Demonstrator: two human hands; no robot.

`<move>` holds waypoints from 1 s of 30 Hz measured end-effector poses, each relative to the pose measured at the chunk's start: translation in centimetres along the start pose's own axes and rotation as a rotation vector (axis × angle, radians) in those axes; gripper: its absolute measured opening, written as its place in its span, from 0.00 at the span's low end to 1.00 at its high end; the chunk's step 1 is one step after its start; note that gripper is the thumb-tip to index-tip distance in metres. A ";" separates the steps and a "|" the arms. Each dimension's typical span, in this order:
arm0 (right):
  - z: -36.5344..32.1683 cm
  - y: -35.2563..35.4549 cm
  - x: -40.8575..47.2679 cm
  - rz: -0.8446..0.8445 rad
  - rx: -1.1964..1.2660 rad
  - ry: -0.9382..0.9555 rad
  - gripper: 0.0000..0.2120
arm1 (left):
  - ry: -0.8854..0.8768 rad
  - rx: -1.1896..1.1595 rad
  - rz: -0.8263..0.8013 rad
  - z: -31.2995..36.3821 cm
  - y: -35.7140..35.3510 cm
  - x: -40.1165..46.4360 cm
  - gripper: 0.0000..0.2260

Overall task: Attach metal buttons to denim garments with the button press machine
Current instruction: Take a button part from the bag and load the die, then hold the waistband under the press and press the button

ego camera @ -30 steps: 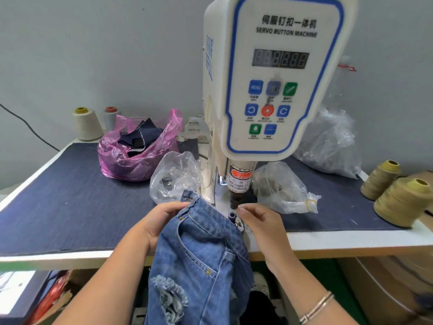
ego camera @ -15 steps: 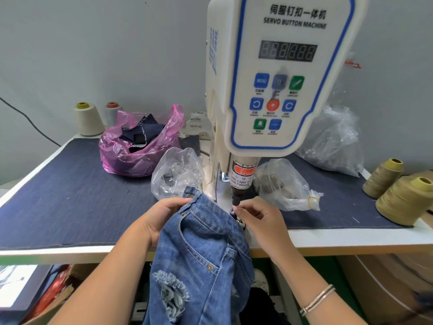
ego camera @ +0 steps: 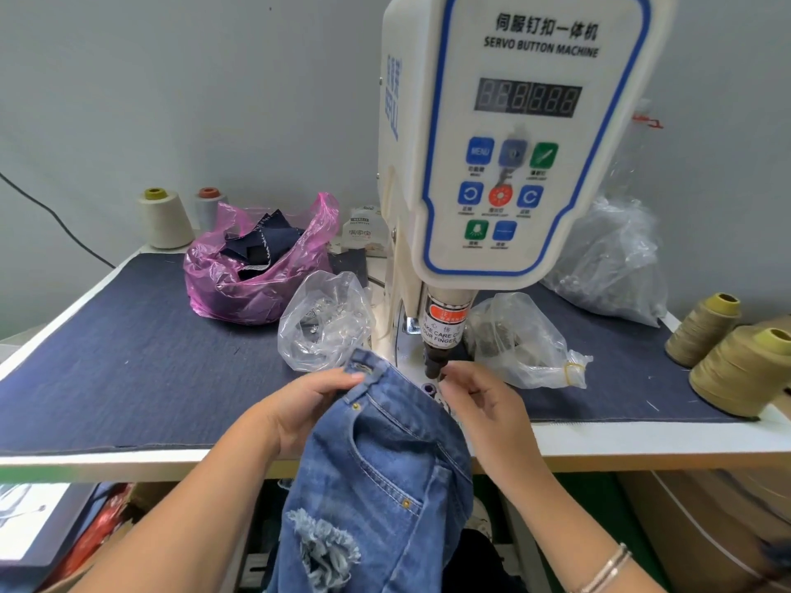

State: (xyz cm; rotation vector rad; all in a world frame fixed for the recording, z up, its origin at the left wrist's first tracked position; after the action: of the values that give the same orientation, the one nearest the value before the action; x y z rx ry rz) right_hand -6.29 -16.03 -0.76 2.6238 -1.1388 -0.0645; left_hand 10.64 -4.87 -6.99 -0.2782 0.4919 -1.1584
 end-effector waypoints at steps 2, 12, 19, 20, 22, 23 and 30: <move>-0.1 0.0 -1.0 -0.026 -0.041 -0.010 0.14 | -0.013 0.101 -0.096 0.0 -1.7 -0.3 0.15; 1.1 0.9 -2.9 -0.551 -0.027 -0.407 0.21 | -0.093 0.195 -0.156 1.9 -5.4 -0.9 0.12; 1.9 0.8 -3.1 -0.527 0.301 -0.622 0.12 | -0.063 0.157 -0.239 0.2 -7.3 -1.8 0.15; 1.8 1.0 -3.0 -0.508 0.404 -0.634 0.12 | -0.053 0.160 -0.267 0.2 -7.3 -1.9 0.16; 2.0 1.5 -2.8 -0.472 0.550 -0.648 0.13 | -0.050 0.229 -0.324 0.5 -7.2 -2.0 0.19; 2.1 1.6 -2.8 -0.460 0.591 -0.652 0.13 | -0.058 0.269 -0.360 0.7 -7.2 -2.1 0.19; 4.0 1.8 -2.7 -0.433 0.827 -0.734 0.17 | -0.086 0.462 -0.391 1.4 -5.4 -2.3 0.15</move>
State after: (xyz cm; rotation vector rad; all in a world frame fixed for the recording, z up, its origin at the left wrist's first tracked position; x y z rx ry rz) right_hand -10.04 -16.17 -4.28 3.7245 -0.8413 -0.8782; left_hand 6.25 -4.85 -2.77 -0.0195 0.0827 -1.5949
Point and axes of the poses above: each hand's wrist, its own x-axis towards the middle knuckle, its own y-axis out of the back of the hand, z = x × y, the point moved 5 cm from there along x, towards the middle knuckle, and after that the axes turned 13 degrees about -y, right-handed, at the moved point
